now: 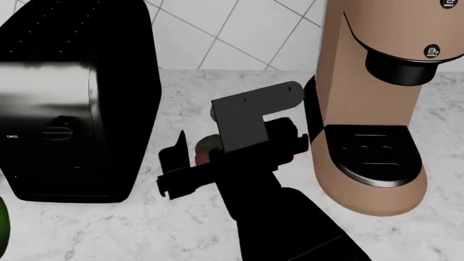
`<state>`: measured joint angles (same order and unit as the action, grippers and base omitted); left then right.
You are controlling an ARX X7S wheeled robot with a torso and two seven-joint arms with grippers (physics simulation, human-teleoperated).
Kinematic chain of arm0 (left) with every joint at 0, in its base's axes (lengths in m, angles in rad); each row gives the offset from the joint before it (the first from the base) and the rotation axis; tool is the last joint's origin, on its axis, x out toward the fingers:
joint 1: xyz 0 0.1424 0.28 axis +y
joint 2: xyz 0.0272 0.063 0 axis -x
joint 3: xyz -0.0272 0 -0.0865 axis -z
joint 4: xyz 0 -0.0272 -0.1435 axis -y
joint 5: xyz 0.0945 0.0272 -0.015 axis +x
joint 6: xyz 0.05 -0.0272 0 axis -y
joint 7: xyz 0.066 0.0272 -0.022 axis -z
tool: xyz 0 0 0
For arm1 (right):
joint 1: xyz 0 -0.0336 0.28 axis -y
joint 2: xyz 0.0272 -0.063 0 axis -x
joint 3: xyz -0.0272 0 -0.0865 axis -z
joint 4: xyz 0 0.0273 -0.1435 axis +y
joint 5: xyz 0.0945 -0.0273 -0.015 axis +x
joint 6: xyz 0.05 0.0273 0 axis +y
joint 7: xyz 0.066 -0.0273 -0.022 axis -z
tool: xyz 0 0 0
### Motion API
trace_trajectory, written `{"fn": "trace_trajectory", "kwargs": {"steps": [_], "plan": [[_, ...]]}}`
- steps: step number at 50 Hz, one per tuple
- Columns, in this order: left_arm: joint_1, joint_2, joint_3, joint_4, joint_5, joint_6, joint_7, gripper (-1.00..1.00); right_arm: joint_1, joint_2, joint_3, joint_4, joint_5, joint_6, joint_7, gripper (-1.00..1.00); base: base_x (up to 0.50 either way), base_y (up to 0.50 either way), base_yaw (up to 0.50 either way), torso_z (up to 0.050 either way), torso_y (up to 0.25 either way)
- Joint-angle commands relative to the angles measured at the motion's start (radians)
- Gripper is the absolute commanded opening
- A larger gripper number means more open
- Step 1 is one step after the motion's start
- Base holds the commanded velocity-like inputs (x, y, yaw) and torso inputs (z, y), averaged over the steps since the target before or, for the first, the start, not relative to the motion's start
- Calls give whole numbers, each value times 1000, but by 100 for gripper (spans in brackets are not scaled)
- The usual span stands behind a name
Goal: Place the avocado, onion, tomato and bell pepper on the cutting board.
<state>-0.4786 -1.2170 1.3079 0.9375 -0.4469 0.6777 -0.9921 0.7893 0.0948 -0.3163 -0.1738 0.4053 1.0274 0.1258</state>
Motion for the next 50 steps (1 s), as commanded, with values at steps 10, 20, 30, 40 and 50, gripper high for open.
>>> {"fn": "trace_trajectory", "kwargs": {"steps": [10, 20, 30, 40, 50], "plan": [[-4, 36, -8, -15, 2, 6, 57, -100, 2, -32, -35, 257, -20, -124, -59, 100, 0, 0, 0, 0, 0], [-2, 40, -7, -11, 5, -2, 60, -100, 48, -44, -52, 388, -19, -184, -77, 100, 0, 0, 0, 0, 0], [2, 33, -9, -12, 6, 9, 61, -100, 79, -60, -84, 517, -19, -242, -96, 100, 0, 0, 0, 0, 0], [2, 43, -7, -11, 10, -4, 65, -100, 113, -67, -99, 650, -10, -314, -111, 100, 0, 0, 0, 0, 0], [4, 37, -11, -13, 9, 4, 63, -100, 127, -70, -131, 715, 7, -348, -102, -100, 0, 0, 0, 0, 0]]}}
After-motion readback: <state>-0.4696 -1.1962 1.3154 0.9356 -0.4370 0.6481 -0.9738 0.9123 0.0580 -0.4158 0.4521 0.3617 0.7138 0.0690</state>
